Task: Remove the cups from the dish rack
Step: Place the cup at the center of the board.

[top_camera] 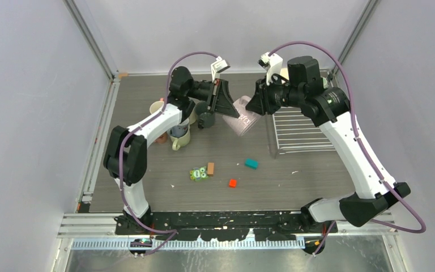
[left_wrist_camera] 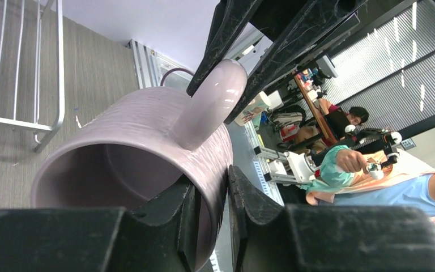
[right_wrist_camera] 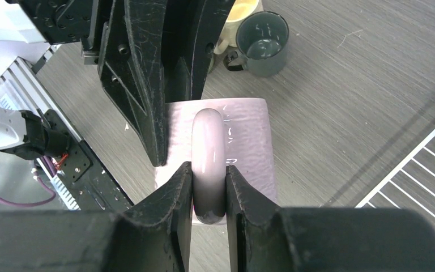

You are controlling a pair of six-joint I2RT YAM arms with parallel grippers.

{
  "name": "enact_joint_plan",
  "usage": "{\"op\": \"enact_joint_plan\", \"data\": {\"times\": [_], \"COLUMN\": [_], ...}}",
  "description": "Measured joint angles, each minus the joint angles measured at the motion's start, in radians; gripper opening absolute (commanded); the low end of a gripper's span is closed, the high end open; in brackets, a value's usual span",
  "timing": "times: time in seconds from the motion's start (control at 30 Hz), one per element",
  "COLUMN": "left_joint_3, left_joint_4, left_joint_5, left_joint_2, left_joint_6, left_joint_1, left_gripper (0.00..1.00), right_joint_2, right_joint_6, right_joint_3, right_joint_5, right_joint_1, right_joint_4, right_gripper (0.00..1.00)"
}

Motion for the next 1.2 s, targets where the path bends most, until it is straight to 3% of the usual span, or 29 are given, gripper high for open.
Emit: {"op": "enact_joint_plan", "data": {"times": [0.23,0.37,0.6,0.7,0.77,0.87,1.07,1.2], "left_joint_3": [-0.016,-0.018,-0.019,-0.017,0.003,0.045,0.051,0.051], "left_joint_4": [0.041,0.032,-0.062,-0.234,-0.472,-0.743,-0.938,-1.014], "left_joint_5": [0.0,-0.002,-0.019,-0.047,-0.087,-0.169,-0.288,-0.336], "left_joint_2": [0.0,0.0,0.0,-0.009,-0.03,-0.053,-0.084,-0.084], "left_joint_6": [-0.077,-0.076,-0.016,0.135,0.322,0.541,0.74,0.798], "left_joint_1": [0.009,0.017,0.027,0.029,0.029,0.028,0.003,-0.016], "left_gripper": [0.01,0.0,0.0,0.0,0.0,0.0,0.0,0.0], "right_joint_2": [0.009,0.022,0.023,0.03,0.043,0.064,0.102,0.102], "right_joint_6": [-0.019,-0.02,-0.018,-0.018,-0.018,-0.001,0.056,0.075], "right_joint_3": [-0.003,-0.003,-0.053,-0.078,-0.097,-0.12,-0.147,-0.154], "right_joint_5": [-0.026,-0.032,-0.017,0.001,0.01,0.025,0.084,0.13], "right_joint_1": [-0.01,-0.015,-0.019,-0.019,-0.02,-0.021,-0.019,-0.021], "right_joint_4": [0.018,0.032,0.098,0.116,0.125,0.153,0.256,0.3], "right_gripper": [0.01,0.01,0.18,0.27,0.34,0.51,0.93,1.0]}}
